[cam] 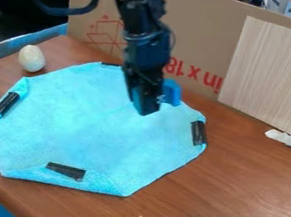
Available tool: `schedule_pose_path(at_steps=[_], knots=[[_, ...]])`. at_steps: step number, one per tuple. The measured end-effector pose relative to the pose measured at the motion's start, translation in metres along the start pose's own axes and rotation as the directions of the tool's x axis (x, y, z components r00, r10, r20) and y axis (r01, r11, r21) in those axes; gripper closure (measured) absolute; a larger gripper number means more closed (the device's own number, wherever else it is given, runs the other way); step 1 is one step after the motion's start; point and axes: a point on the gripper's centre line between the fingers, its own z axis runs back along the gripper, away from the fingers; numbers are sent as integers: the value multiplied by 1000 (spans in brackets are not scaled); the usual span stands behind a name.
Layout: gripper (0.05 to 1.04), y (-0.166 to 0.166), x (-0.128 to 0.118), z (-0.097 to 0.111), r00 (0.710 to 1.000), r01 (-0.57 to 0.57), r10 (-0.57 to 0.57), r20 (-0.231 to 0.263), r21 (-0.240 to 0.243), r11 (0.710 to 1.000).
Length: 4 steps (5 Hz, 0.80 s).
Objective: Remove blue figure from top of the cloth and placed on the table
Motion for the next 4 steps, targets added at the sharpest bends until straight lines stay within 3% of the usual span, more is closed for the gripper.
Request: schedule_pose_path(at_steps=[2,3,4], knots=[[499,-84,13,-29,991,116,-119,-67,-42,992],[499,-107,15,-35,990,119,-122,-70,-48,992],[499,-132,11,-48,988,124,-132,-84,-95,988]])
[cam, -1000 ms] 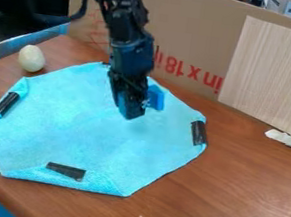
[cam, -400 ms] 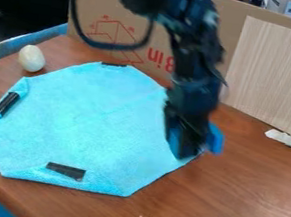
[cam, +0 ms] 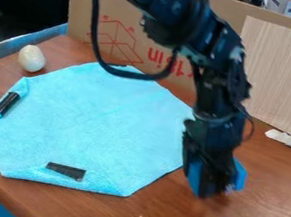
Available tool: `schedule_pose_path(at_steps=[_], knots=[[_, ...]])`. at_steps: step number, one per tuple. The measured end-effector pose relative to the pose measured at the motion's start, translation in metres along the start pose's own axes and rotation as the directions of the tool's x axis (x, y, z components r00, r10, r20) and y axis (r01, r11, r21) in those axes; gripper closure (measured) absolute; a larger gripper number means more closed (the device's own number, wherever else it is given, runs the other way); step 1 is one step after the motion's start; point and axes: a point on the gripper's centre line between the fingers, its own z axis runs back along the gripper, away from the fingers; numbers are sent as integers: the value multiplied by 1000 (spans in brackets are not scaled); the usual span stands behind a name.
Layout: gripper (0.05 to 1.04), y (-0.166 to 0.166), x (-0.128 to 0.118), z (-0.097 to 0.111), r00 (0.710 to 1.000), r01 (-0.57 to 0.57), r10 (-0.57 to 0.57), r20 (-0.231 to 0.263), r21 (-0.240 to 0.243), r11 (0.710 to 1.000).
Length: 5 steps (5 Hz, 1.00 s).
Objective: Remove blue figure from top of the cloth and placed on the table
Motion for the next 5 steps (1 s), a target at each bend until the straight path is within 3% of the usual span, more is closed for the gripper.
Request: schedule_pose_path(at_steps=[2,3,4,5], knots=[[450,-16,6,-19,999,38,-38,11,-12,999],[167,-19,3,-20,999,33,-33,0,-25,999],[81,-18,-1,3,999,37,-36,16,-57,998],[83,-3,-14,55,998,42,-38,51,-78,996]])
